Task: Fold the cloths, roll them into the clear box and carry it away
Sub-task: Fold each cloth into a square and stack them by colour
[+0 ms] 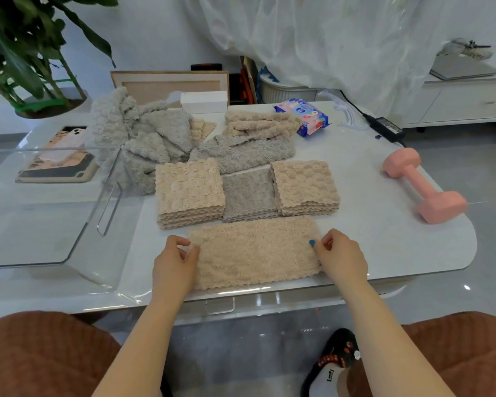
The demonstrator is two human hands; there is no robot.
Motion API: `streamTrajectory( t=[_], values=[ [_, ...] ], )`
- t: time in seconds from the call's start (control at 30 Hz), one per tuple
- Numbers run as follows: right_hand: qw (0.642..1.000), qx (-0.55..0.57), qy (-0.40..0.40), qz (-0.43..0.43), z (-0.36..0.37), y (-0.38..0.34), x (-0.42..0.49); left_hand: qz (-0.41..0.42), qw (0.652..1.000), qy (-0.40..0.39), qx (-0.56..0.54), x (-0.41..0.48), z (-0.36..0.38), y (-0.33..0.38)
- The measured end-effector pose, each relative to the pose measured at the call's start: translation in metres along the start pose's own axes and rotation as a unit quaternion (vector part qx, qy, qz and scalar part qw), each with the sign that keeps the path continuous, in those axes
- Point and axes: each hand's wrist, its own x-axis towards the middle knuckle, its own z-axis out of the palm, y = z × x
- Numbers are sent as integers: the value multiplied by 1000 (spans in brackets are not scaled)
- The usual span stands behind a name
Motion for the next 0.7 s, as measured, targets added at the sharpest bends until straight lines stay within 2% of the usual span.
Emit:
streamTrajectory(
  t=[0.13,0.23,0.3,0.4,0.53,0.57,0.63,0.67,0.7],
  values=[
    [1000,-5,10,-12,2,1,1,-15,999,-50,-1,-2,2,-4],
    [999,-1,38,-15,3,2,1,-38,997,-61,-31,-1,1,-4],
    [999,-14,38,-15,2,2,0,-25,997,-61,-40,0,2,-3],
    [999,-48,7,-9,5,2,0,18,998,-58,20,-2,7,-4],
    [998,-61,8,-7,5,4,-3,42,990,-45,130,-11,10,-3],
    [998,-61,10,0,3,3,-4,65,982,-20,177,-13,10,-2],
    [998,-60,5,18,-1,1,-3,166,954,40,248,-14,14,-1],
    [997,-65,-9,28,-3,0,-2,214,940,43,261,-12,18,-1],
    [996,-76,-31,38,-4,-2,-1,241,933,11,269,-10,23,-2]
  ],
)
